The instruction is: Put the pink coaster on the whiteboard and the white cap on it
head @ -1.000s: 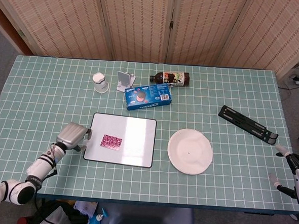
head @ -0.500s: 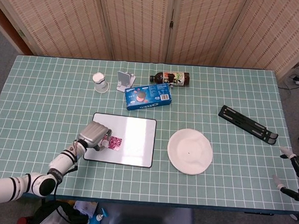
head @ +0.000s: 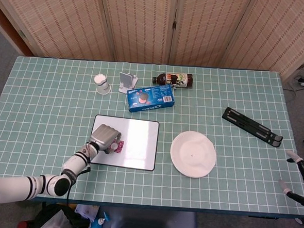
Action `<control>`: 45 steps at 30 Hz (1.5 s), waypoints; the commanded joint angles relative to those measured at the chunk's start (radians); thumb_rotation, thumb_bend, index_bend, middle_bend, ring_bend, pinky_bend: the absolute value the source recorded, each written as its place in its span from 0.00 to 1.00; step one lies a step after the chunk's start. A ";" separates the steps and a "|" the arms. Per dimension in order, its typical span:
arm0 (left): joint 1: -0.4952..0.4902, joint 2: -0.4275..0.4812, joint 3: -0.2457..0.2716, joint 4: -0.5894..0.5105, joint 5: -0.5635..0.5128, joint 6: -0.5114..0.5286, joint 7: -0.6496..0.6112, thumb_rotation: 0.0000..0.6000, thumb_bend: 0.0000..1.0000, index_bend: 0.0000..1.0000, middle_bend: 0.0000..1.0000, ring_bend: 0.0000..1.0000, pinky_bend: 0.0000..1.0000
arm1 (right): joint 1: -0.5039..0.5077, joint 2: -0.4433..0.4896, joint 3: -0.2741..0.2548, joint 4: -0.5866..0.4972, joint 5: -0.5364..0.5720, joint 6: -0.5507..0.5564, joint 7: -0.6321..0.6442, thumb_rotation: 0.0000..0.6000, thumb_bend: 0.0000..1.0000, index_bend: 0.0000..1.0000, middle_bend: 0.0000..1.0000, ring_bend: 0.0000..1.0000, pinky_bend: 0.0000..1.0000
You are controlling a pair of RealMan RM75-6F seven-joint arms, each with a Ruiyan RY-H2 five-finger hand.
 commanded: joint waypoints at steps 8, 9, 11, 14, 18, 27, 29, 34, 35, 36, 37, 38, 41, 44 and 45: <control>0.007 0.008 0.014 -0.001 -0.004 0.054 -0.019 1.00 0.27 0.28 0.95 0.95 1.00 | -0.008 0.000 0.001 0.005 0.004 0.007 0.006 1.00 0.22 0.16 0.32 0.29 0.34; 0.022 0.014 0.009 -0.007 0.011 0.078 -0.038 1.00 0.27 0.27 0.94 0.94 1.00 | -0.008 0.001 0.001 0.006 0.004 0.008 0.007 1.00 0.22 0.16 0.32 0.29 0.34; 0.050 0.029 0.004 -0.018 0.034 0.118 -0.071 1.00 0.27 0.27 0.92 0.92 1.00 | -0.008 0.003 0.001 0.006 0.004 0.007 0.006 1.00 0.22 0.16 0.32 0.29 0.34; 0.103 0.072 0.002 -0.048 0.069 0.184 -0.121 1.00 0.27 0.28 0.87 0.85 1.00 | -0.006 0.009 0.002 0.004 0.006 0.002 0.003 1.00 0.22 0.16 0.32 0.29 0.34; 0.188 0.148 0.012 -0.088 0.128 0.268 -0.194 1.00 0.27 0.31 0.80 0.74 0.97 | -0.002 0.014 0.007 0.003 0.005 0.000 0.000 1.00 0.22 0.16 0.32 0.29 0.34; 0.389 0.289 0.065 -0.172 0.276 0.483 -0.306 1.00 0.27 0.34 0.63 0.60 0.80 | 0.022 0.027 0.008 -0.006 0.010 -0.045 0.011 1.00 0.22 0.16 0.32 0.29 0.34; 0.439 0.316 0.087 -0.200 0.316 0.533 -0.327 1.00 0.27 0.33 0.58 0.56 0.70 | 0.030 0.028 0.007 -0.007 0.011 -0.061 0.018 1.00 0.22 0.16 0.32 0.29 0.34; 0.567 0.357 0.144 -0.250 0.398 0.664 -0.341 1.00 0.27 0.31 0.47 0.43 0.47 | 0.051 0.035 0.001 -0.013 0.007 -0.101 0.030 1.00 0.22 0.16 0.32 0.29 0.34; 0.589 0.363 0.152 -0.260 0.409 0.686 -0.342 1.00 0.27 0.30 0.45 0.41 0.45 | 0.054 0.037 0.001 -0.015 0.006 -0.106 0.037 1.00 0.22 0.16 0.32 0.29 0.34; 0.617 0.371 0.162 -0.274 0.423 0.714 -0.344 1.00 0.27 0.30 0.45 0.41 0.45 | 0.057 0.038 0.001 -0.019 0.004 -0.110 0.045 1.00 0.22 0.17 0.32 0.29 0.34; 0.637 0.377 0.168 -0.283 0.433 0.734 -0.346 1.00 0.27 0.30 0.45 0.41 0.45 | 0.059 0.039 0.000 -0.020 0.003 -0.112 0.049 1.00 0.22 0.18 0.32 0.29 0.34; 0.657 0.381 0.173 -0.291 0.445 0.755 -0.348 1.00 0.27 0.30 0.44 0.41 0.45 | 0.061 0.040 0.000 -0.022 0.001 -0.114 0.051 1.00 0.22 0.18 0.32 0.29 0.34; 0.716 0.382 0.179 -0.305 0.491 0.830 -0.359 1.00 0.27 0.29 0.43 0.41 0.45 | 0.066 0.042 -0.003 -0.035 -0.007 -0.117 0.070 1.00 0.22 0.19 0.32 0.29 0.34; 0.768 0.368 0.184 -0.296 0.553 0.900 -0.370 1.00 0.27 0.29 0.42 0.40 0.45 | 0.070 0.043 -0.005 -0.042 -0.011 -0.121 0.072 1.00 0.22 0.19 0.32 0.29 0.34; 0.781 0.365 0.187 -0.295 0.568 0.914 -0.367 1.00 0.27 0.28 0.41 0.40 0.45 | 0.071 0.042 -0.006 -0.044 -0.012 -0.121 0.068 1.00 0.22 0.19 0.32 0.29 0.34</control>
